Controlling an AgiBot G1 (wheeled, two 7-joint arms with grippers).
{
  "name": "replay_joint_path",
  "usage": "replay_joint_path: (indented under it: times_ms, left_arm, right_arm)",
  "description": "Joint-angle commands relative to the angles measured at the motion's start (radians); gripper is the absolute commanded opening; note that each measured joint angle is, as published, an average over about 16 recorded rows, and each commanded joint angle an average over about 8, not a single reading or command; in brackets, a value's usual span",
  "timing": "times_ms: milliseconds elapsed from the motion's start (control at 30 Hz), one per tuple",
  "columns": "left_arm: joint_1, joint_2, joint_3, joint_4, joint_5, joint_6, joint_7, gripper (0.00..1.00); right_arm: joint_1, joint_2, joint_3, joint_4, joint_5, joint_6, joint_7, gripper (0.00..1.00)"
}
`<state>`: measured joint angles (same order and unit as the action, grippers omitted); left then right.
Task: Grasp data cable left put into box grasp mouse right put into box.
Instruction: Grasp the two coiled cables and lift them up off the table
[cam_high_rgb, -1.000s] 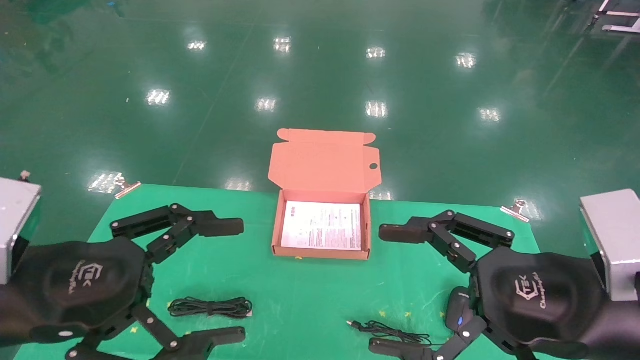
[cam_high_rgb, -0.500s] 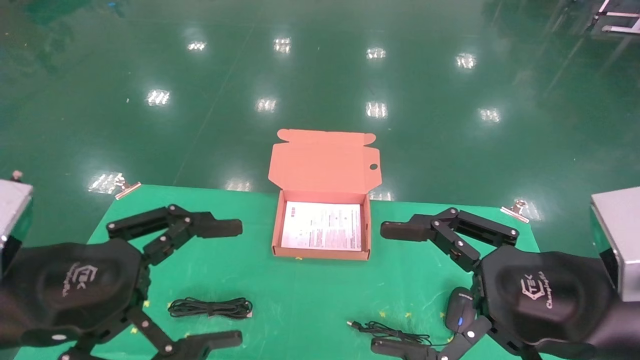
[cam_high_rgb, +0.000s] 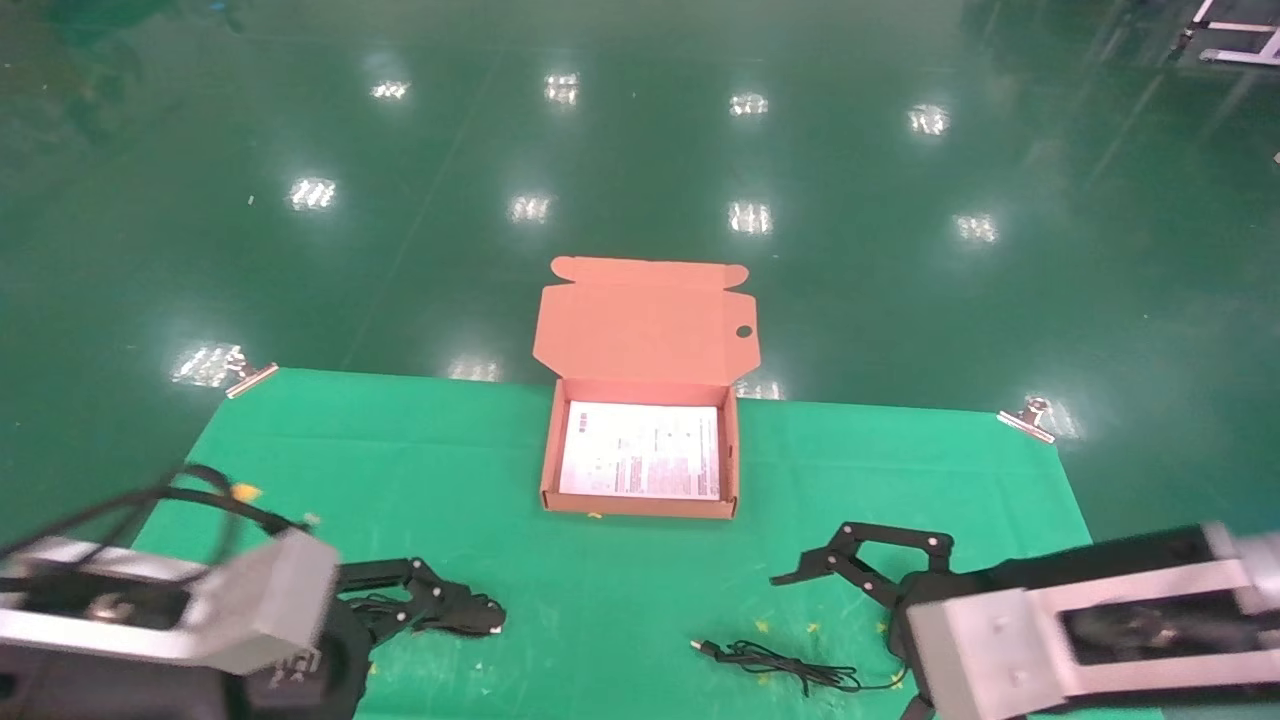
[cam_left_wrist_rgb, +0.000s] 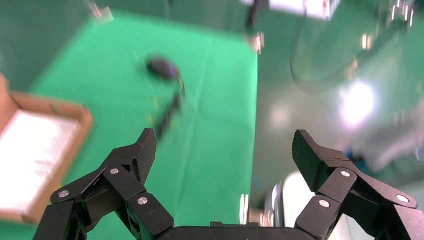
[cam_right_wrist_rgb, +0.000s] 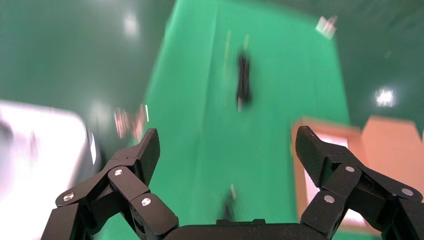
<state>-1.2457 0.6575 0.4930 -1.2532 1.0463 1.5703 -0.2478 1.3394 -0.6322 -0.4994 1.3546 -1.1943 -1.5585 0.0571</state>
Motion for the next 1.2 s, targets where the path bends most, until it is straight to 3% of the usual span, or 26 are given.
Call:
replay_joint_path:
  times_ms: [33, 200, 367, 633, 900, 1200]
  left_arm:
    - [-0.039, 0.012, 0.035, 0.000, 0.058, 0.014, -0.009, 1.00]
    - [-0.150, 0.056, 0.187, 0.025, 0.200, 0.019, 0.006, 1.00]
    - [-0.235, 0.104, 0.322, 0.080, 0.325, 0.007, 0.035, 1.00]
    - [-0.276, 0.182, 0.428, 0.156, 0.531, -0.073, 0.055, 1.00]
    - [-0.258, 0.242, 0.467, 0.229, 0.674, -0.200, 0.045, 1.00]
    - [-0.238, 0.303, 0.489, 0.321, 0.768, -0.312, 0.017, 1.00]
  right_arm:
    - [0.051, -0.014, -0.041, 0.003, -0.069, -0.013, -0.025, 1.00]
    - [0.161, -0.061, -0.190, 0.006, -0.221, -0.009, -0.105, 1.00]
    - [0.221, -0.107, -0.311, 0.004, -0.307, -0.002, -0.161, 1.00]
    - [0.239, -0.160, -0.444, -0.001, -0.397, 0.022, -0.170, 1.00]
    - [0.222, -0.216, -0.525, -0.004, -0.590, 0.098, -0.083, 1.00]
    - [0.166, -0.271, -0.567, -0.003, -0.860, 0.243, 0.126, 1.00]
